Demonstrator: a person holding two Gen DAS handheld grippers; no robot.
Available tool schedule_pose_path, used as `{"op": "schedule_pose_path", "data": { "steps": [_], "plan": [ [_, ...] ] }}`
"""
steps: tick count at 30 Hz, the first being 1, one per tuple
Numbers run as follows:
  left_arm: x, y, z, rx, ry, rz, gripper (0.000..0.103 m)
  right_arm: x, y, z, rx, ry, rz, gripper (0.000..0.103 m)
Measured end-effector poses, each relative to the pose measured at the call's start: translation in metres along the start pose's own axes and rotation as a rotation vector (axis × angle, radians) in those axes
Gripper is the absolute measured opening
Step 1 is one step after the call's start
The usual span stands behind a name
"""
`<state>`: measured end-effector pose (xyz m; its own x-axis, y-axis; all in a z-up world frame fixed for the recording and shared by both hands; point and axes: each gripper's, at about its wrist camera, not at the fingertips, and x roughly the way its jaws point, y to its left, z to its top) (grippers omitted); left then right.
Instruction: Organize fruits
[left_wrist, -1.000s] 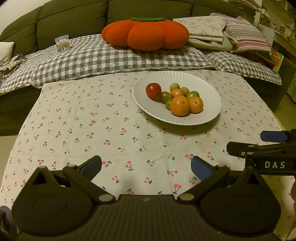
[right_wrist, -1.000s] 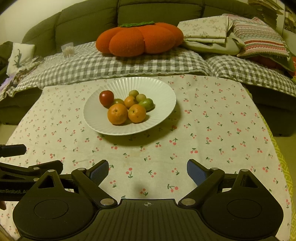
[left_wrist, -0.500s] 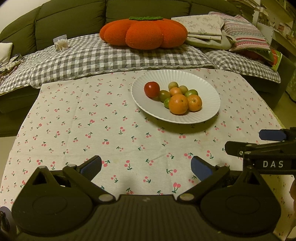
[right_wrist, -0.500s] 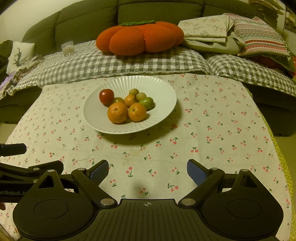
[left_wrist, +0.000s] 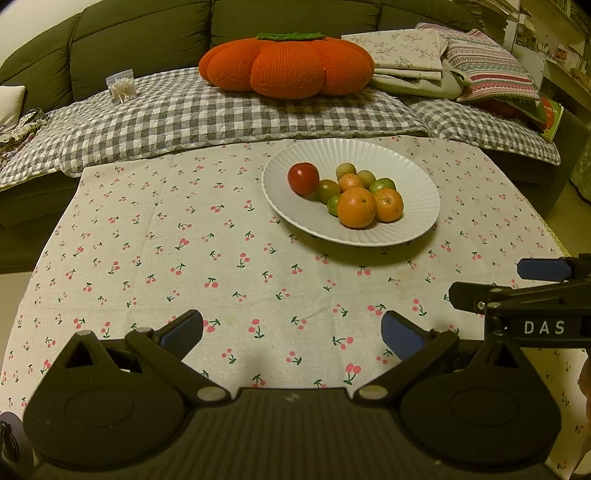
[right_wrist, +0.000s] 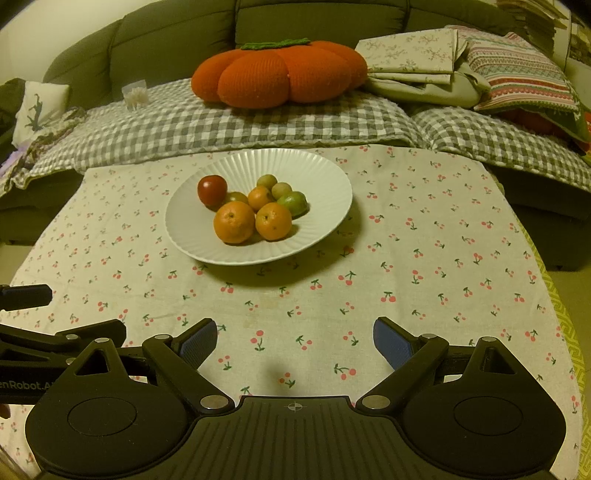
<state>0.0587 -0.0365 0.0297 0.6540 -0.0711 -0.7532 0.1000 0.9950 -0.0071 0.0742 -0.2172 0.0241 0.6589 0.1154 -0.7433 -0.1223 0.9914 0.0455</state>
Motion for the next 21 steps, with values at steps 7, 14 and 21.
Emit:
{"op": "schedule_pose_path", "data": {
  "steps": [7, 14, 21],
  "plan": [
    [0.0001, -0.0001, -0.0001, 0.001, 0.001, 0.0, 0.102, 0.0001, 0.0002, 0.0, 0.0, 0.0, -0.001, 0.093],
    [0.0006, 0.0, -0.0007, 0.002, -0.001, 0.0, 0.102, 0.0002, 0.0005, 0.0001, -0.001, 0.001, 0.0, 0.093],
    [0.0013, 0.0007, -0.0016, 0.0, -0.001, 0.002, 0.102, 0.0014, 0.0004, -0.0017, -0.002, 0.003, 0.0, 0.093]
  ]
}}
